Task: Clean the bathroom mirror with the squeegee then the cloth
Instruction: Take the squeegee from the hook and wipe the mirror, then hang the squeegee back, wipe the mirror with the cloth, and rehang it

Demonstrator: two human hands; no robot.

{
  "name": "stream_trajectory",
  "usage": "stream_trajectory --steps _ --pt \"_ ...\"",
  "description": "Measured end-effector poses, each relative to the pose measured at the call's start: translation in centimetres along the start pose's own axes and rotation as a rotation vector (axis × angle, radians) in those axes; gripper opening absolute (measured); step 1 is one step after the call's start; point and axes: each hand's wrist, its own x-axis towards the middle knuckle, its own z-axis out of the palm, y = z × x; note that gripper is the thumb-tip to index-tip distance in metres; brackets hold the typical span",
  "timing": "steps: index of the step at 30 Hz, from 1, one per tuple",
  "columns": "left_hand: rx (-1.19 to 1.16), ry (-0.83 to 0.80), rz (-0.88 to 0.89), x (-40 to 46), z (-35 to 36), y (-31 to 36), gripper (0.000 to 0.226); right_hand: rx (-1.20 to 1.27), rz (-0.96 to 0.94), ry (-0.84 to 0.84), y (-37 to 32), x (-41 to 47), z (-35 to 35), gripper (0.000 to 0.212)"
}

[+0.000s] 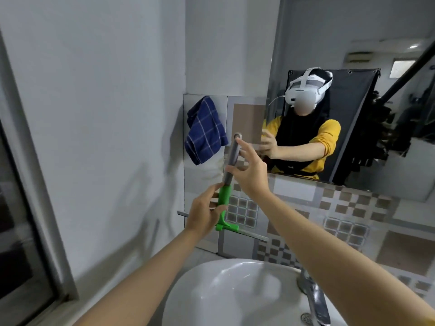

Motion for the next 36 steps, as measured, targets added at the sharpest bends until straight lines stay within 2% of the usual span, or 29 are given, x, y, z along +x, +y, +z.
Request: stream_trajectory --steps 12,17,27,33,36 --pt "0.076 -0.113 -0.196 -1.7 1.0 -8.6 0.036 -0.002 0.211 -0.122 8.2 -2.2 6.5 0.069" --pt "0.139 -0.178 -0.284 -1.6 1.3 -9.8 0.035 -0.005 0.252 -0.099 9.8 -2.7 7.2 0.069" --pt "0.199 -0.226 -0.305 -0.9 1.6 -10.5 0.032 -0.014 0.288 -0.108 10.3 -2.9 7.8 0.073" --pt "0.138 -0.163 -0.273 -0.2 1.6 -9.7 0.030 -0.073 0.242 -0.132 9.9 -2.6 6.7 0.061" --pt "0.096 -0.020 -0.208 2.0 0.4 -8.4 0.029 -0.114 0.174 -0.015 8.6 -0.9 5.7 0.047"
